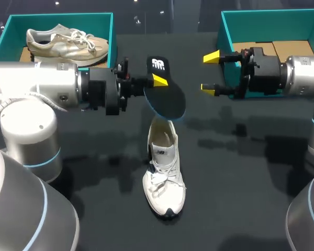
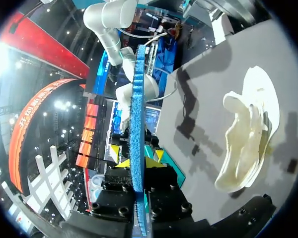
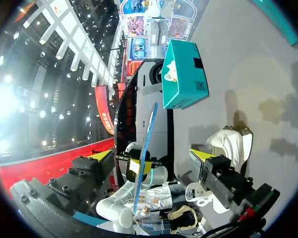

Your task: Take the shoe out of the shoebox, open the shoe tongue, remove and reinsert the insole, then place the shoe into the shoebox

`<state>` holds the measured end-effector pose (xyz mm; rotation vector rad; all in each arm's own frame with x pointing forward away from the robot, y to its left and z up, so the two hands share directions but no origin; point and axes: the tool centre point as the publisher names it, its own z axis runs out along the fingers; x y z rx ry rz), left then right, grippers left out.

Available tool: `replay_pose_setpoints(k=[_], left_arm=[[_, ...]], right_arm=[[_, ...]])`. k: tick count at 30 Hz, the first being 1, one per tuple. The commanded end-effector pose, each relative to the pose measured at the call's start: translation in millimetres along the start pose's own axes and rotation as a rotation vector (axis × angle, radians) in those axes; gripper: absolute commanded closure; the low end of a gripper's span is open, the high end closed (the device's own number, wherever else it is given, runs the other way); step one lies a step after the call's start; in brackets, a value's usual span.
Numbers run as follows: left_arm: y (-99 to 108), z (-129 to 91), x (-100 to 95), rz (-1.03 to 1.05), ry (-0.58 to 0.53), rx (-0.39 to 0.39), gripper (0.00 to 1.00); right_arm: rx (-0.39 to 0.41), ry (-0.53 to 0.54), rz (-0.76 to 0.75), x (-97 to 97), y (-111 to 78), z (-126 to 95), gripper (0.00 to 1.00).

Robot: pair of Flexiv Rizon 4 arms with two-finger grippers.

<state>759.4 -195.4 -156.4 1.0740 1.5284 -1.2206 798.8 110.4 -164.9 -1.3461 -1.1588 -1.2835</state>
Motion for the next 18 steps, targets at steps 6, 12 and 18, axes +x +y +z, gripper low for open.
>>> replay_pose_setpoints(k=[6,12,18], left_arm=[[-15.4,-24.6,-12.3,-0.575,-0.042,0.064,1.00],[-18.5,-26.7,-12.1,-0.693,-0.032,0.110,1.00],[-18.5,-26.7,-12.1,-0.693,-0.032,0.110,1.00]], right_arm=[[-0.004,-0.004,0.000,1.0,-2.9,-0.6,0.00],[-0.004,-0.004,0.000,1.0,-2.9,-0.6,0.00],[-0.004,-0.004,0.000,1.0,-2.9,-0.6,0.00]])
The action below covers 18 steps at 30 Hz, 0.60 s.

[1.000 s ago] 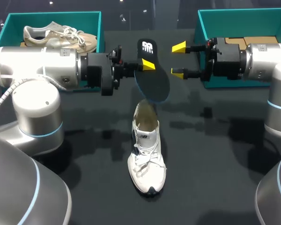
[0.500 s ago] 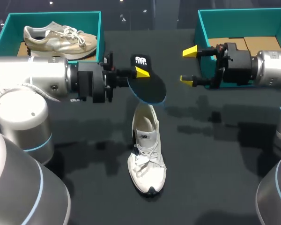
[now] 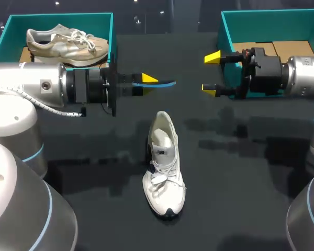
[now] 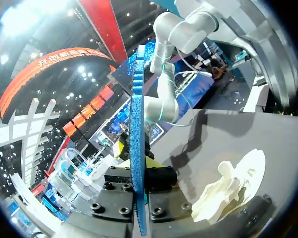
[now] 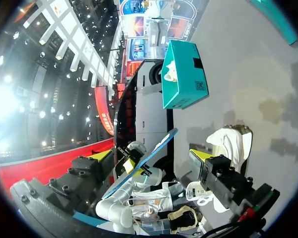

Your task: Take the shoe out of the shoebox, open the shoe tongue, remove and reinsert the insole, then place the shoe into the shoebox

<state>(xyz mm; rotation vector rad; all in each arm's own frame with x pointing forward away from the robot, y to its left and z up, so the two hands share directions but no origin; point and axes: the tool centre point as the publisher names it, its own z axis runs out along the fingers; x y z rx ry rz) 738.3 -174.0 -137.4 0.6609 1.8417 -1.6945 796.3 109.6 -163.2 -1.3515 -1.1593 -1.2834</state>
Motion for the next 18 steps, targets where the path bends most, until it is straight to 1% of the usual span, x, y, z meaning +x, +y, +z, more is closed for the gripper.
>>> replay_pose_setpoints(k=[1,6,7,10,14,18], left_arm=[[1.8,-0.9,-2.5,-0.110,0.009,0.022,1.00],[1.8,-0.9,-2.5,-0.110,0.009,0.022,1.00],[2.5,-0.8,-2.4,-0.136,0.010,0.017,1.00],[1.9,-0.6,-5.2,-0.223,0.006,0.011,1.00],[-6.9,-3.7,-10.6,-0.415,-0.012,0.009,1.00],[-13.6,-6.7,-11.9,-0.586,-0.028,0.003,1.00]], right_arm=[[-0.001,0.000,0.000,-0.6,-0.6,0.6,0.00],[-0.001,0.000,0.000,-0.6,-0.6,0.6,0.00],[-0.001,0.000,0.000,-0.6,-0.6,0.6,0.00],[-0.001,0.000,0.000,-0.6,-0.6,0.6,0.00],[-0.001,0.000,0.000,-0.6,-0.6,0.6,0.00],[-0.001,0.000,0.000,-0.6,-0.6,0.6,0.00]])
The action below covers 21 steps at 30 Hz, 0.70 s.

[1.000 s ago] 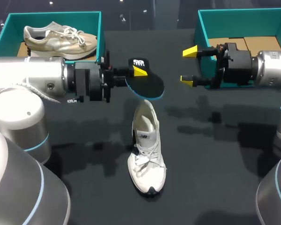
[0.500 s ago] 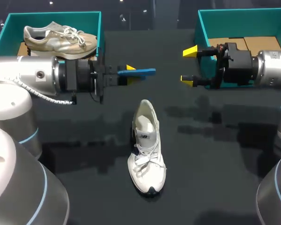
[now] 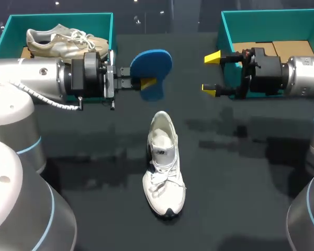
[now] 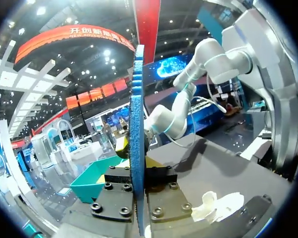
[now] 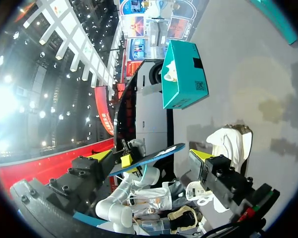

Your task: Take the shoe out of the shoebox, open the shoe tongue, remove and reinsert the insole, then place the shoe into the shoebox

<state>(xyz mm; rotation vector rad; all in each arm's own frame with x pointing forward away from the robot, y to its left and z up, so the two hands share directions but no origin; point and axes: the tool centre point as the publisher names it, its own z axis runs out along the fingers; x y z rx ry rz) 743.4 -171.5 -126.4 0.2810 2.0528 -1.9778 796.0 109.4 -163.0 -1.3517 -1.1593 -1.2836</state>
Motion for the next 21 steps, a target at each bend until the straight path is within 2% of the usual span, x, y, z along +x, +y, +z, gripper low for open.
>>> replay_pose_setpoints(k=[1,8,17,21], left_arm=[[-11.0,-4.7,3.7,-0.217,-0.021,-0.022,1.00],[-18.5,-10.9,3.1,-0.504,-0.056,-0.029,1.00],[-21.3,-10.3,-2.4,-0.831,-0.093,-0.017,1.00],[-19.4,-7.3,-1.4,-0.960,-0.090,-0.037,1.00]], right_arm=[[-0.001,0.000,0.000,-0.8,-0.3,0.8,0.00],[-0.001,0.000,0.000,-0.8,-0.3,0.8,0.00],[-0.001,0.000,0.000,-0.8,-0.3,0.8,0.00],[-0.001,0.000,0.000,-0.8,-0.3,0.8,0.00]])
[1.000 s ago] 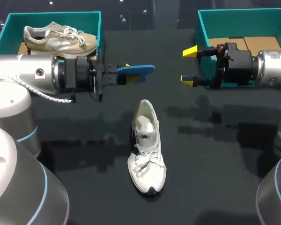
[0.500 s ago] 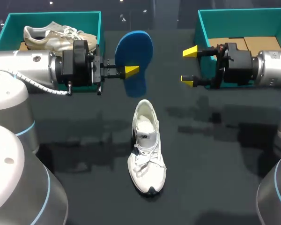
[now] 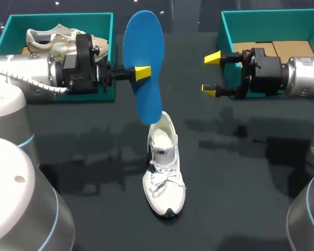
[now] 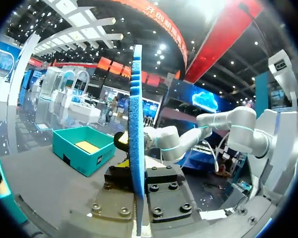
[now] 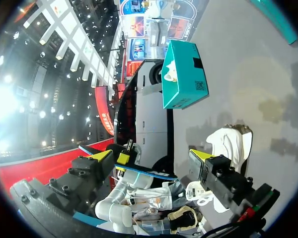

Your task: Take the shoe out of the shoebox, open the shoe tongue, remove and reinsert the insole, then place the shoe into the shoebox

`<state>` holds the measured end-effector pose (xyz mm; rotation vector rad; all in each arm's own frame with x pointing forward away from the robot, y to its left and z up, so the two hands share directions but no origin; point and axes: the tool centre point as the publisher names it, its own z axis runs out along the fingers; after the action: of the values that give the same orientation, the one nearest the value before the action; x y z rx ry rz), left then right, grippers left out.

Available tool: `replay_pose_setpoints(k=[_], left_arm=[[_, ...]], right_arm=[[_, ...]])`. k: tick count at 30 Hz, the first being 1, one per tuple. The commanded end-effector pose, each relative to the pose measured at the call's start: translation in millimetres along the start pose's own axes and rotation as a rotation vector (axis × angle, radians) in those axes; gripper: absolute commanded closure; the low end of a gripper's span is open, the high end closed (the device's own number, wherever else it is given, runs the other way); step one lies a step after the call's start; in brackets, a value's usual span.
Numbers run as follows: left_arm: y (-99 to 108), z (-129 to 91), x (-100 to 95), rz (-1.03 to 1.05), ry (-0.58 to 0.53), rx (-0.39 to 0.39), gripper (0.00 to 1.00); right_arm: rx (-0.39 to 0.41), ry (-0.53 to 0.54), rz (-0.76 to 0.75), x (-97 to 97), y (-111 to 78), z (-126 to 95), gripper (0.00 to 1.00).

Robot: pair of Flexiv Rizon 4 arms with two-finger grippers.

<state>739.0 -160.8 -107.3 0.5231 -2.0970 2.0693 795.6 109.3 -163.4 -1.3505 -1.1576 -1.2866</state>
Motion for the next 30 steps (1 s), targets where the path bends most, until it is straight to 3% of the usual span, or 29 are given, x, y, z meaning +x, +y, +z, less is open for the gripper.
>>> replay_pose_setpoints(k=[1,11,30], left_arm=[[1.3,5.0,1.6,-0.298,-0.027,-0.033,1.00],[8.9,13.3,-2.2,-0.618,-0.014,-0.075,1.00],[42.0,29.1,-26.5,-1.021,-0.028,-0.034,1.00]], right_arm=[[0.001,-0.003,0.001,-0.3,0.1,1.0,0.00],[0.001,-0.003,0.001,-0.3,0.1,1.0,0.00],[0.001,-0.003,0.001,-0.3,0.1,1.0,0.00]])
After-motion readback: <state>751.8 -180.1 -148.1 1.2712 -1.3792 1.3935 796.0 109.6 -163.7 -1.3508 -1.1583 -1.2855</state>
